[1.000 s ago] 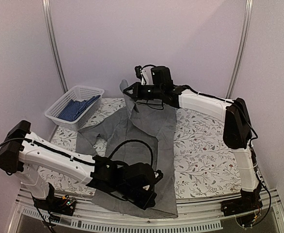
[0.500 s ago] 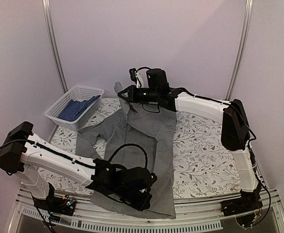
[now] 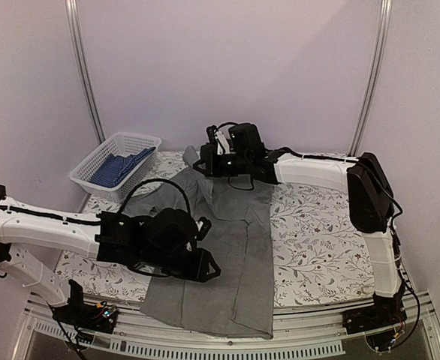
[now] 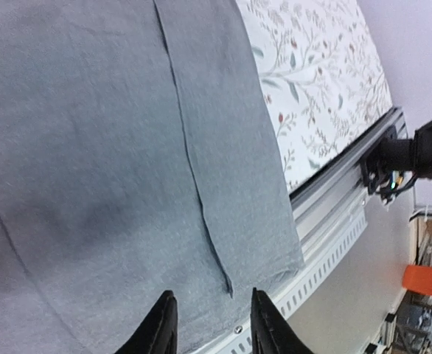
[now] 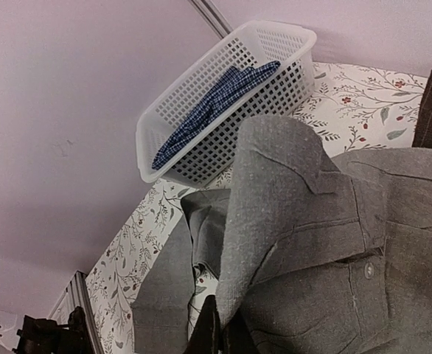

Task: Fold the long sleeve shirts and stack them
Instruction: Fold the flattened shirt at the center of the board, then place the sleeve of the 1/3-folded shirt.

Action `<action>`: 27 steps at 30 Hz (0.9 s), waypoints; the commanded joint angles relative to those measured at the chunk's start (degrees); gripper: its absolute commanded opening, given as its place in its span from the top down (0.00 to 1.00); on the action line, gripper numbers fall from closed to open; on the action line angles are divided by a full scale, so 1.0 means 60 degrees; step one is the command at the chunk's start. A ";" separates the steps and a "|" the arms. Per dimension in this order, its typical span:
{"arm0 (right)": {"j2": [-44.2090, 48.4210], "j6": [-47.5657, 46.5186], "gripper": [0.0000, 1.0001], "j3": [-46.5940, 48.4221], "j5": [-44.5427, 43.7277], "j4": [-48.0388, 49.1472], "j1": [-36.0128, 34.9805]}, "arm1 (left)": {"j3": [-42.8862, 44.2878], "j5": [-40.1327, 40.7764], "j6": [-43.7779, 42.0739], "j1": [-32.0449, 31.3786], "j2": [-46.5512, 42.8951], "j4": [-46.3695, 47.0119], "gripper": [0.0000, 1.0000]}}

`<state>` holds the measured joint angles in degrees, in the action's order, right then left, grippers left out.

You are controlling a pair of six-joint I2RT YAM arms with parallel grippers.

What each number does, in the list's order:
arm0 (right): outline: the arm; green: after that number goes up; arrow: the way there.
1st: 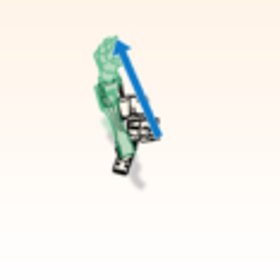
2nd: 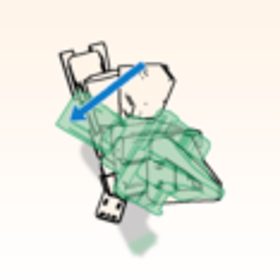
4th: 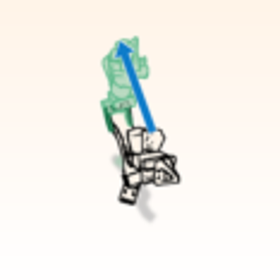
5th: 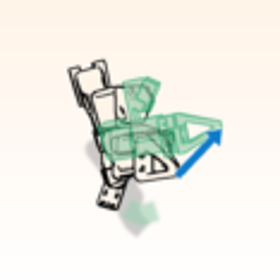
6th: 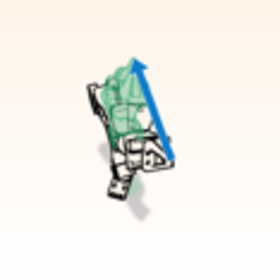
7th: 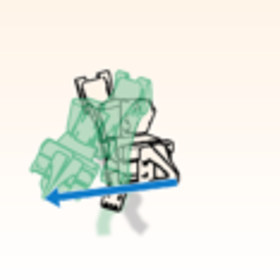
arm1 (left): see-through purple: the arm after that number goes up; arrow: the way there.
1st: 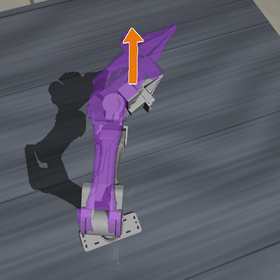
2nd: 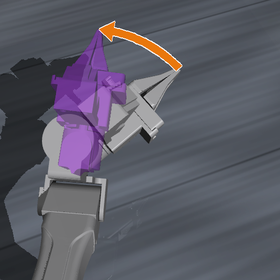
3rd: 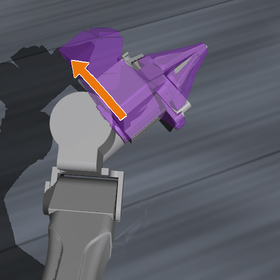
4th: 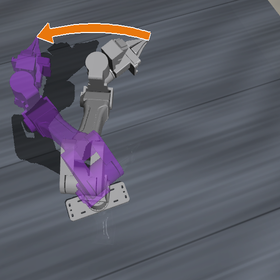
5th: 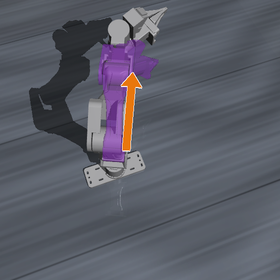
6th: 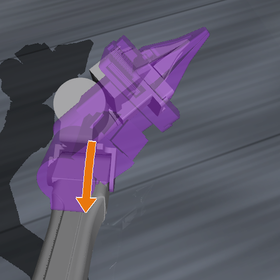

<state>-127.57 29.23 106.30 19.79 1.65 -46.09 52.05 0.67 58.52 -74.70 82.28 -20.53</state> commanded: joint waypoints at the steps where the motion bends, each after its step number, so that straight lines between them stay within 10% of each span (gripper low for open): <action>1: 0.1329 -0.0374 1.00 -0.0956 -0.1189 -0.0082 -0.0184 | -0.0411 0.0689 -0.0358 0.1583 -0.1212 -0.0176 0.65; 8: 0.2413 -0.0447 0.96 -0.2810 -0.2557 -0.0573 -0.1133 | -0.0373 0.0008 -0.1489 0.3974 -0.1812 0.0034 0.56; 20: 0.4313 -0.1085 0.27 -0.5001 -0.2749 -0.0698 -0.0656 | -0.0395 -0.1647 -0.2666 0.6366 -0.0686 0.0689 0.53; 27: 0.4623 -0.0935 0.27 -0.5611 -0.1622 -0.0532 0.1489 | 0.0583 -0.2147 -0.3206 0.6860 0.0628 0.0799 0.52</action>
<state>-100.88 23.46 74.54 5.96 -2.63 -43.03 51.13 -9.30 42.63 -34.85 82.81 -17.61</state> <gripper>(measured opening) 0.744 0.475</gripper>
